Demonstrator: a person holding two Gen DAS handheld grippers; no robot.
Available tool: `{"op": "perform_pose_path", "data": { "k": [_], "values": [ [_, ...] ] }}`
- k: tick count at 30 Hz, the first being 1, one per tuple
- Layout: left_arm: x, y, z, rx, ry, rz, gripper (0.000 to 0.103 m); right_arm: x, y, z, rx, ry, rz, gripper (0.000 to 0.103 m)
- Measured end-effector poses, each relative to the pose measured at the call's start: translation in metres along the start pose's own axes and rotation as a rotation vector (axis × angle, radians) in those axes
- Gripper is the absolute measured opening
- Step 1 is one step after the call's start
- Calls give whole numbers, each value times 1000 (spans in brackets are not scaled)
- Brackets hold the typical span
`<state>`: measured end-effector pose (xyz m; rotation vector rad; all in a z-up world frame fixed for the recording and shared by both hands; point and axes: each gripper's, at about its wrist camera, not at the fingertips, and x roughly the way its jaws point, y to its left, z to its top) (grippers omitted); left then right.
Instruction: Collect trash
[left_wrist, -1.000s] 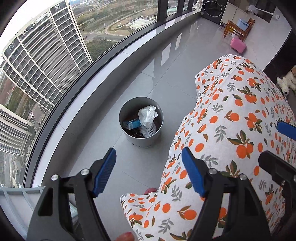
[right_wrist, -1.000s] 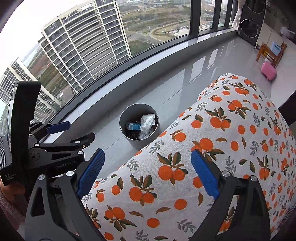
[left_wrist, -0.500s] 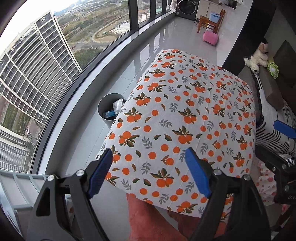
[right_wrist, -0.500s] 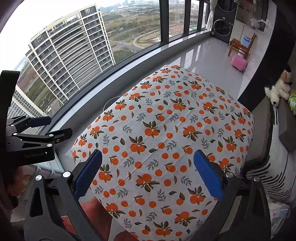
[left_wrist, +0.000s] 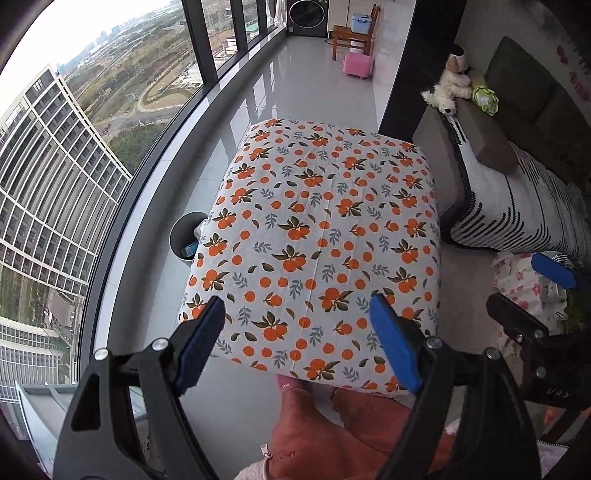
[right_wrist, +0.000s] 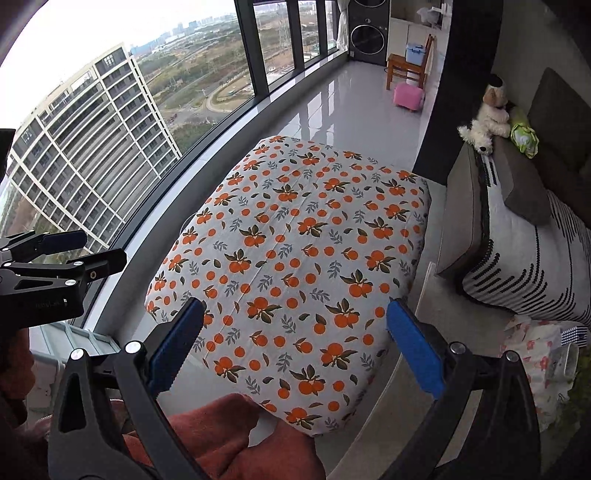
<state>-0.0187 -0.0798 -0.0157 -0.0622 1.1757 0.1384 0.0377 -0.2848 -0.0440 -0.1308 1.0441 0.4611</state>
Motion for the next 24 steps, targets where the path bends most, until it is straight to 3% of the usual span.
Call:
{"op": "perform_pose_path", "data": {
  "k": [8,24],
  "values": [
    [-13,-8,4,70,-23,-13,81,-27,1,-6,60,-36,-55,96],
    [-17,-9,-9,71,-1,-37,81,-36,12,-12,46,-22,-67,96]
  ]
}}
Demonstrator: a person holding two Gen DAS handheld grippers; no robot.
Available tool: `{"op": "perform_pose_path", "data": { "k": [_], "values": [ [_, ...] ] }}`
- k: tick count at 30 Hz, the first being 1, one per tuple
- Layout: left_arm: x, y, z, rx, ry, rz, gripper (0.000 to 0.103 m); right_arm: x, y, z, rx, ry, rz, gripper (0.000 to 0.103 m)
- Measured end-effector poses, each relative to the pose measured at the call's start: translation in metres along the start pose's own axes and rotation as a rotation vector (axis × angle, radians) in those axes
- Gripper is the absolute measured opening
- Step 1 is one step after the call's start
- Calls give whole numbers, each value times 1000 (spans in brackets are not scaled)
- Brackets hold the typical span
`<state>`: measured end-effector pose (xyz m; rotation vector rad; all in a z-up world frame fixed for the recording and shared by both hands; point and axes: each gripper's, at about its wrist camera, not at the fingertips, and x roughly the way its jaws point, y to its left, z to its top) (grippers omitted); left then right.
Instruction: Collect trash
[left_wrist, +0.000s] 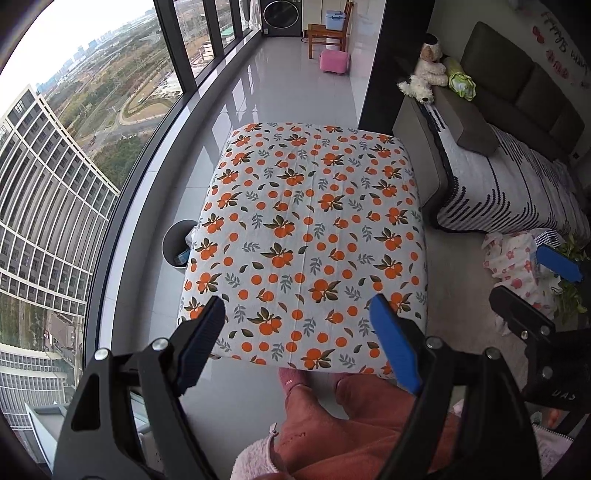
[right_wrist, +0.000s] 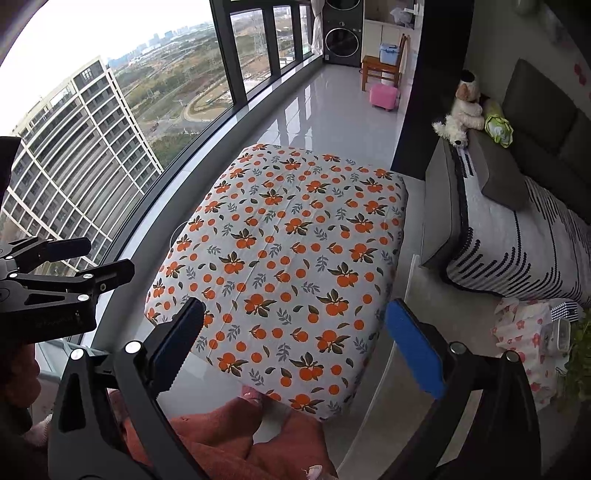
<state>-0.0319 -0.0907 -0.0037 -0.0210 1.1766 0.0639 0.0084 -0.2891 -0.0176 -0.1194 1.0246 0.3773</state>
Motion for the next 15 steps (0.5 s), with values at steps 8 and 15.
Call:
{"op": "perform_pose_path", "data": {
  "k": [8,15],
  "values": [
    [-12,0,-4,-4,-32,2,81,-12,0,-4,-11,-2,2,96],
    [-19,0,-5,8,-50,-2,81,-17,2,-5,-10,-5,5,96]
  ]
}}
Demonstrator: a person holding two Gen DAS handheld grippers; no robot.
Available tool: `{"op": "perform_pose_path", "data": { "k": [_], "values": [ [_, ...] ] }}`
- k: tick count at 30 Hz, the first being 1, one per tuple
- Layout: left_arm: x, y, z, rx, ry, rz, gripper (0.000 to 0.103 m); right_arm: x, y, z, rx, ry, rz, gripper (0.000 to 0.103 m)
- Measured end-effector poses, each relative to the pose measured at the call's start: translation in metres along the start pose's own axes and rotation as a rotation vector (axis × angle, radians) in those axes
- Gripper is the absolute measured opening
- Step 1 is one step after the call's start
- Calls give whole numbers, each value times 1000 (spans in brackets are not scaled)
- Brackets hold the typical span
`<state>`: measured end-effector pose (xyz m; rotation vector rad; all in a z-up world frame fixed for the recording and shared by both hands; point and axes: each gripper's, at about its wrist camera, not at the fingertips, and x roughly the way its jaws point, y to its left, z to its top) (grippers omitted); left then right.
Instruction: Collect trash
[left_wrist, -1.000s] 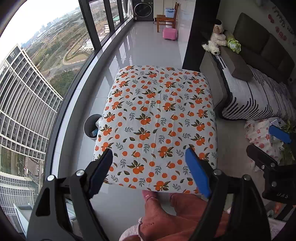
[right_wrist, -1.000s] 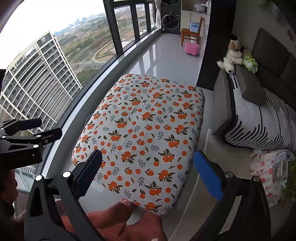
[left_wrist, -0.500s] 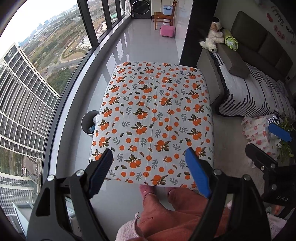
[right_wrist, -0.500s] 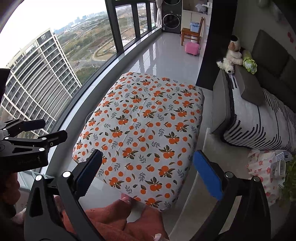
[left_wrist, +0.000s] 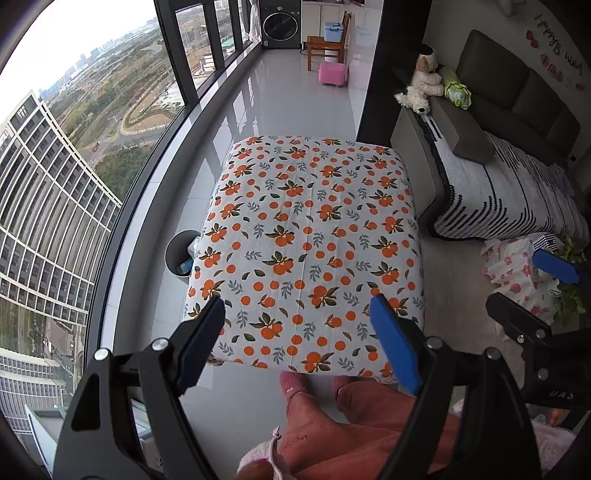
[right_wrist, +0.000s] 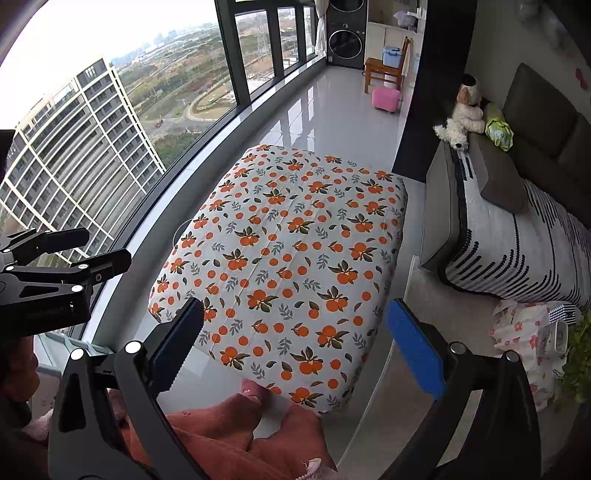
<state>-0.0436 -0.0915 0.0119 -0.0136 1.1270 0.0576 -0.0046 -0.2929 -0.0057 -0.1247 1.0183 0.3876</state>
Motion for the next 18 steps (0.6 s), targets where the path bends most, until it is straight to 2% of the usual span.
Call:
{"op": "perform_pose_path", "data": {
  "k": [7,9,18],
  "values": [
    [-2,3,-1,-8,2,-46,81,-4,2,0,6,-2,0,96],
    [-4,2,-2,-1,-5,-46,86,-4,1,0,8,-3,0,96],
    [-6,-1,-2,10,-14,-42,86,-10,3,-1,18,-5,0,96]
  ]
}}
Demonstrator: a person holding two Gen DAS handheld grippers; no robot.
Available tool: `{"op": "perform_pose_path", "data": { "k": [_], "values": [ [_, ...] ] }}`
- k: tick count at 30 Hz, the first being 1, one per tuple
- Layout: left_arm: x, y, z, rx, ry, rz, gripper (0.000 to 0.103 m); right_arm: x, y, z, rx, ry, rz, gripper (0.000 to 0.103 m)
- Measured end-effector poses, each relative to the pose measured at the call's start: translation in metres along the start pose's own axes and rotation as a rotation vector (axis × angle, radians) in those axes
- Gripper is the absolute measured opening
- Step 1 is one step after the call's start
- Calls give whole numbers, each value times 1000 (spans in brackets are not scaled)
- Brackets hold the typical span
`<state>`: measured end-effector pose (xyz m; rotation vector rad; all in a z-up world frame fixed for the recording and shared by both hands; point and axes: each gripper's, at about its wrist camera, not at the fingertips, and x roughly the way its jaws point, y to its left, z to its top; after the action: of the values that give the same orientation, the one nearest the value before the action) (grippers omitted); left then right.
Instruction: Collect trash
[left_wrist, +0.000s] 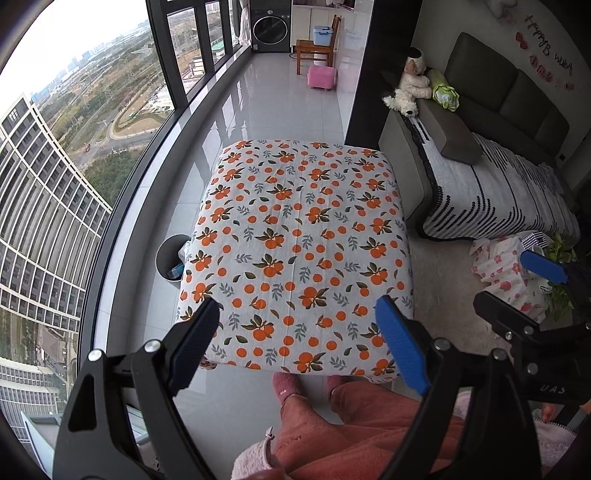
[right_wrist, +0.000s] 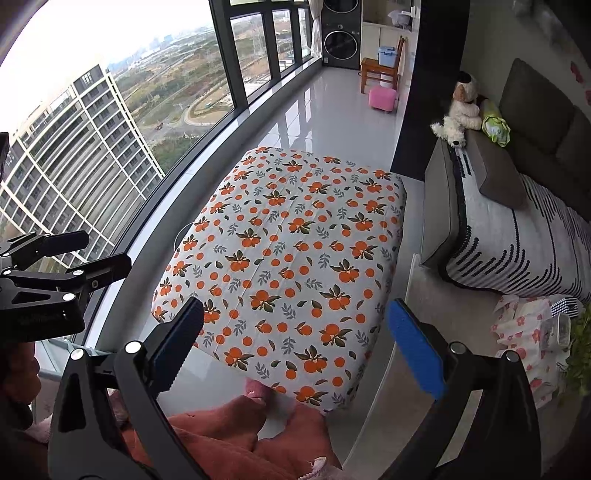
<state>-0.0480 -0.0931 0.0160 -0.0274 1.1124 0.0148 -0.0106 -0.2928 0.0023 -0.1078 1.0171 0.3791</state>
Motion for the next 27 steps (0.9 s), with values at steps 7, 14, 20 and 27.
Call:
{"op": "perform_pose_path", "data": {
  "k": [7,14,20,27],
  "values": [
    [-1,1,1,3,-3,5,86,0,0,-1,-1,0,0,96],
    [-2,3,1,3,-2,8,87,-2,1,-1,-4,-1,-1,96],
    [-2,6,1,-1,-4,0,90,-1,1,-1,2,0,-3,96],
    [-1,10,0,-7,-1,-4,91,0,3,-4,1,6,-2,96]
  ]
}}
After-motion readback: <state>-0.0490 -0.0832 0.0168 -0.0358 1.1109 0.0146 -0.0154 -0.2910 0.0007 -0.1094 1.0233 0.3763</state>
